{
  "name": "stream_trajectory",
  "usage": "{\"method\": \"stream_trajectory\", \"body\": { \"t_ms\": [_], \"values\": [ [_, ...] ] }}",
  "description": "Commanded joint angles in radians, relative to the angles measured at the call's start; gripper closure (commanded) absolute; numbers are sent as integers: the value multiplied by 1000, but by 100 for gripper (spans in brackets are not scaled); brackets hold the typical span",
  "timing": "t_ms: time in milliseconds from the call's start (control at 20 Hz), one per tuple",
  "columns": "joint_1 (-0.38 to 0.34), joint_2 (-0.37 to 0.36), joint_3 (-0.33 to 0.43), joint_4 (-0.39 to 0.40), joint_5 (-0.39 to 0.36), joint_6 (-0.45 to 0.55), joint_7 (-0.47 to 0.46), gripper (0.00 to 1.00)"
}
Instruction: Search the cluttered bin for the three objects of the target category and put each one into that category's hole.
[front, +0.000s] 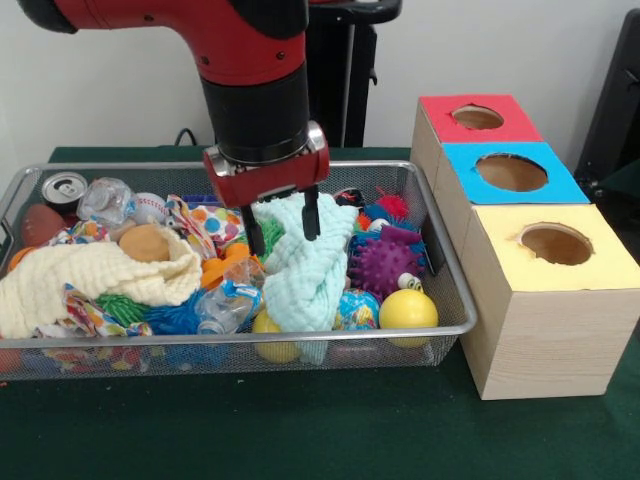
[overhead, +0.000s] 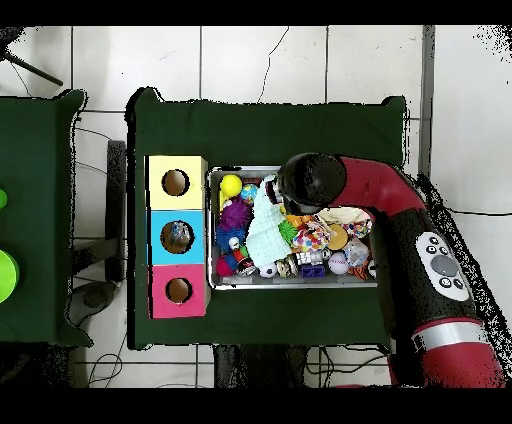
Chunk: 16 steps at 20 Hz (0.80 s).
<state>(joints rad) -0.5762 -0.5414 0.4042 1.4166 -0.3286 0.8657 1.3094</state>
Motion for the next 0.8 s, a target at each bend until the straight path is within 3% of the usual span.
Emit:
{"method": "stream_trajectory", "body": {
  "t_ms": [50,150,350,650,800],
  "values": [
    [55,86,-82,-203,-5,160,154,0],
    [79,103,-122,-237,-1,181,217,0],
    [96,139,-162,-279,9,212,245,0],
    [114,147,-219,-292,22,218,269,0],
    [110,127,-237,-250,28,179,262,0]
  ]
}}
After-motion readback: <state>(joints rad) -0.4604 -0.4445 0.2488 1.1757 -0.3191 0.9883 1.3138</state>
